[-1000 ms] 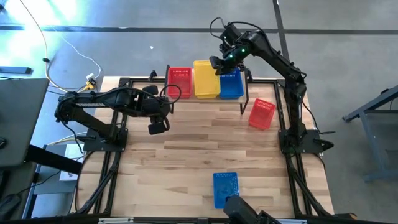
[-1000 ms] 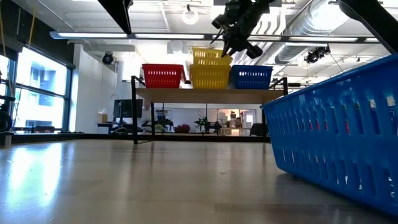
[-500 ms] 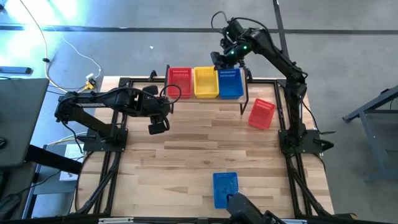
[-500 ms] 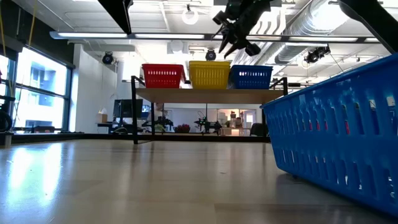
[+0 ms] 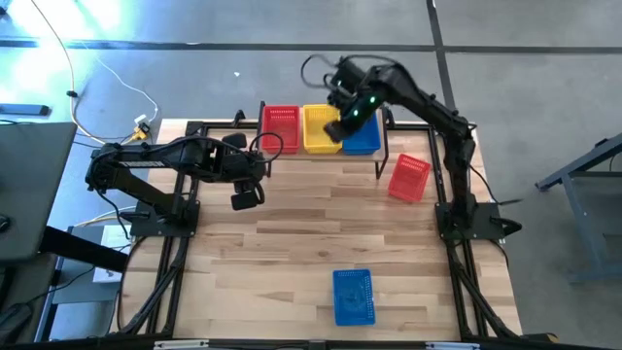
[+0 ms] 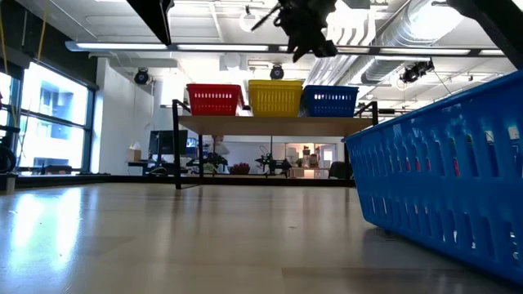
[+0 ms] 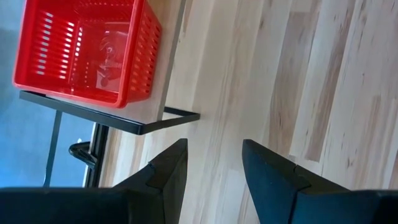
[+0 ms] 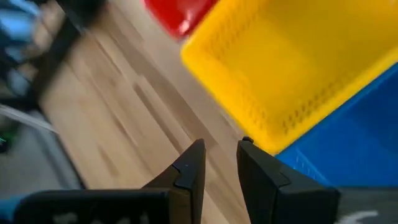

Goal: Stack baskets on shelf by color
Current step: Stack the red bin on top of the red bin on the shelf

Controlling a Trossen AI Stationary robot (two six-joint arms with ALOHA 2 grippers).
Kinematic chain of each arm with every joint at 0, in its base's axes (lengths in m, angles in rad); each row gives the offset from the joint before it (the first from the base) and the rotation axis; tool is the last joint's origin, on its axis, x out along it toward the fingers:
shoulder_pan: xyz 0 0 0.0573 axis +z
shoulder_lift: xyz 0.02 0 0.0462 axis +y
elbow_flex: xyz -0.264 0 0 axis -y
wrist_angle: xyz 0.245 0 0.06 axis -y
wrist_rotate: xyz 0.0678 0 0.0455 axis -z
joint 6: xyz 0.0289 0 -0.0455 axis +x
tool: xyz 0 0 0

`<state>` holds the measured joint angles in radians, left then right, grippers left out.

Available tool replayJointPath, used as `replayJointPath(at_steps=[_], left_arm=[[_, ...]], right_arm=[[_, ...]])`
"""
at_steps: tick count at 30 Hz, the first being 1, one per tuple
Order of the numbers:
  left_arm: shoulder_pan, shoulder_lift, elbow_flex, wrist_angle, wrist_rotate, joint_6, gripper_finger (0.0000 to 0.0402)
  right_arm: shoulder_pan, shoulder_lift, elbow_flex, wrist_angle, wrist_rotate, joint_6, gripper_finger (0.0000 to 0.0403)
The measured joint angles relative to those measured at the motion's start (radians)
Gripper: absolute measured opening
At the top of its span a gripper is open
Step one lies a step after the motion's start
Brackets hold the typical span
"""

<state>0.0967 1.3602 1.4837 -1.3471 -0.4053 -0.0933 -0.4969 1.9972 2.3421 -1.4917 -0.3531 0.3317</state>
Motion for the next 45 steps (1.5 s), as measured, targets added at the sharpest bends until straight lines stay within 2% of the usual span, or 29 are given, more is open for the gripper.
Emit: replayJointPath(at_steps=[4, 7, 21, 29, 34, 42, 45], left_arm=[[0.000, 0.000, 0.000, -0.003, 0.000, 0.000, 0.0142], [0.000, 0.000, 0.000, -0.004, 0.000, 0.000, 0.0142], [0.000, 0.000, 0.000, -0.009, 0.001, 0.011, 0.0142], [0.000, 0.000, 0.000, -0.011, 0.001, 0.011, 0.0142], [0.001, 0.000, 0.000, -0.011, 0.001, 0.010, 0.0142], [0.001, 0.000, 0.000, -0.011, 0.002, -0.006, 0.0142], [0.001, 0.000, 0.000, -0.012, 0.004, -0.009, 0.0142]], right_arm=[[0.099, -0.002, 0.000, -0.081, 0.137, -0.026, 0.0078], [0.170, -0.002, -0.001, -0.078, 0.191, -0.024, 0.0078], [0.426, -0.002, -0.004, -0.078, 0.213, -0.040, 0.0078], [0.539, -0.028, -0.203, -0.080, 0.228, 0.051, 0.0078], [0.611, -0.030, -0.293, -0.075, 0.177, 0.079, 0.0078], [0.710, -0.030, -0.331, -0.069, 0.153, 0.083, 0.0078], [0.737, -0.030, -0.331, -0.080, 0.186, 0.071, 0.0078]])
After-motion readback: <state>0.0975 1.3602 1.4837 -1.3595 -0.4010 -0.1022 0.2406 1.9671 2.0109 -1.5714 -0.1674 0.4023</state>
